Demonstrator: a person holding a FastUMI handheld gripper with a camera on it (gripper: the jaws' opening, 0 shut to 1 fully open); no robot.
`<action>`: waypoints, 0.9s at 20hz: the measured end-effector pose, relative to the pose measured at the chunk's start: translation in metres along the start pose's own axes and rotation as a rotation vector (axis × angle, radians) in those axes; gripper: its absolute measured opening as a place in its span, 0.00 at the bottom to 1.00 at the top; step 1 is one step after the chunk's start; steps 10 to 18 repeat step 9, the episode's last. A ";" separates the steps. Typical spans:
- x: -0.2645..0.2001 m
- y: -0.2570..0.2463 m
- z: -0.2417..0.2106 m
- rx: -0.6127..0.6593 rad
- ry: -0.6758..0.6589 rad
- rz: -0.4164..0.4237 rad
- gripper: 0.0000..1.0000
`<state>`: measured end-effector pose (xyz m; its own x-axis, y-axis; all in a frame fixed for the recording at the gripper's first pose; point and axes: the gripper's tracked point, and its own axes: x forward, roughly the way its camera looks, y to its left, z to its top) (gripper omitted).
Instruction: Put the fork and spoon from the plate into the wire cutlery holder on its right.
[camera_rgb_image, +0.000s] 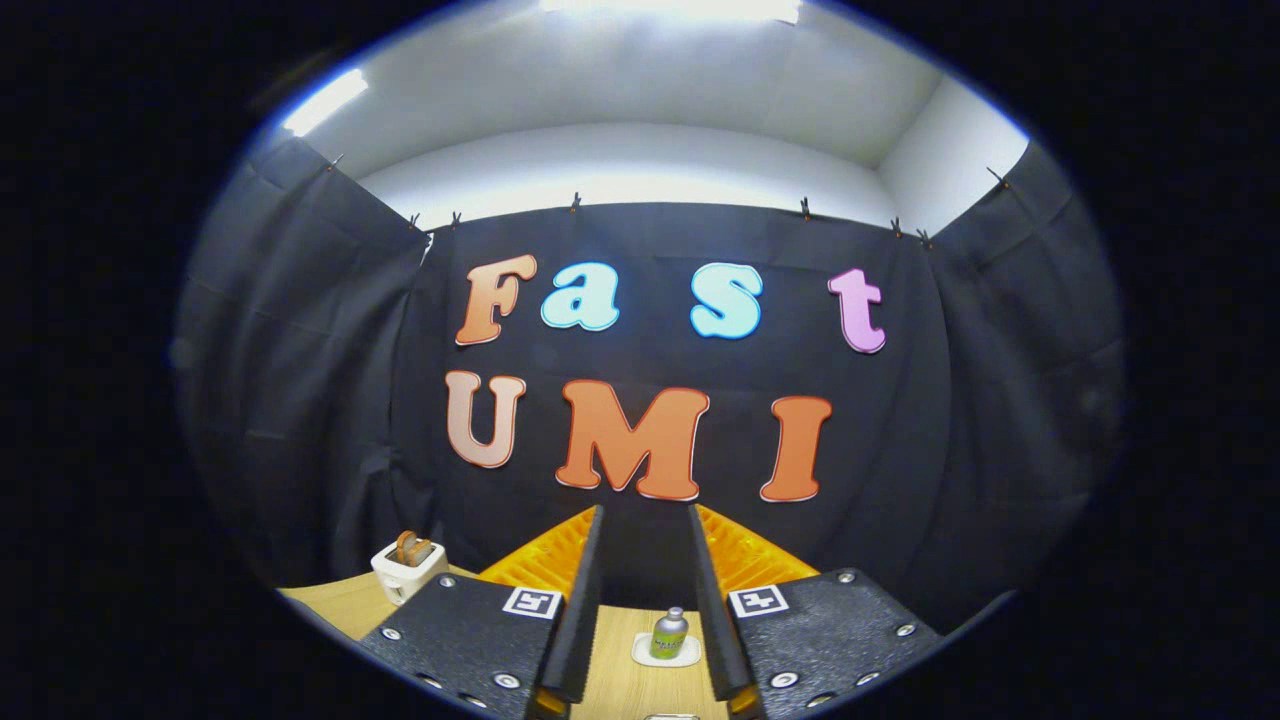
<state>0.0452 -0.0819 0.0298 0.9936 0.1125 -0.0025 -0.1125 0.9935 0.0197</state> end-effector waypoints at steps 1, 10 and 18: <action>-0.001 0.004 0.003 -0.009 -0.011 0.010 0.56; -0.007 0.014 0.007 0.000 -0.027 0.023 0.98; -0.007 0.014 0.007 0.000 -0.027 0.023 0.98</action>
